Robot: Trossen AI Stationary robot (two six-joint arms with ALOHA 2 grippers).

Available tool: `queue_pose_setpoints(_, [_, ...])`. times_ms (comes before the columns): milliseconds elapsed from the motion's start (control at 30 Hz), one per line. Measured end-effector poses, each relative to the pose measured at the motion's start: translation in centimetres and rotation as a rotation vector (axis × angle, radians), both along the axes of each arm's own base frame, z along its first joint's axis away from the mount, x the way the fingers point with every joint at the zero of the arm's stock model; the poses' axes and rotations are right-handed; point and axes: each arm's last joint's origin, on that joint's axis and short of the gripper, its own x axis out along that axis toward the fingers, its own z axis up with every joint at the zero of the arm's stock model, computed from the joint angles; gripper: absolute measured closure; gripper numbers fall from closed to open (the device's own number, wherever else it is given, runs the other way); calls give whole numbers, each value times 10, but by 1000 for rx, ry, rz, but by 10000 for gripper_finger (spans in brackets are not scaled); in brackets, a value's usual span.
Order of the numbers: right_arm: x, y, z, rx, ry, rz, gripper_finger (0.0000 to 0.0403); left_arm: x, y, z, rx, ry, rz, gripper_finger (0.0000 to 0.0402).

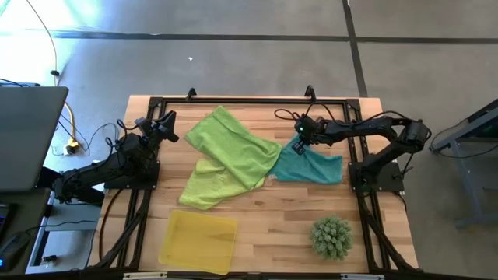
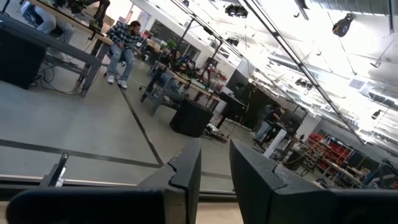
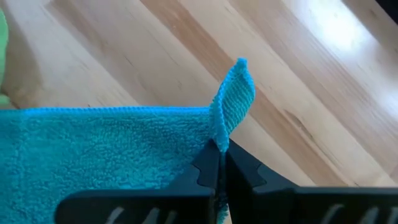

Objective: Roll microfiber towels into tight, uniform cylinder then place into a basket
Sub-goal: Fold the blue microfiber towel

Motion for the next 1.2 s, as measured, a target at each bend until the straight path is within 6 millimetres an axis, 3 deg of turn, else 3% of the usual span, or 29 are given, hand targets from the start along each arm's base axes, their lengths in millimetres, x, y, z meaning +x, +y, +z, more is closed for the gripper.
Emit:
queue_pose_setpoints(667, [2, -1, 1, -19, -5, 30, 402, 0, -1, 5, 5, -91, -26, 327])
queue_pose_setpoints(933, [3, -2, 2, -29, -24, 30, 402, 7, -7, 17, 167, -99, -354, 327])
queue_pose_setpoints(1200, [6, -3, 3, -41, -55, 22, 402, 19, -3, 17, 157, 29, -403, 327])
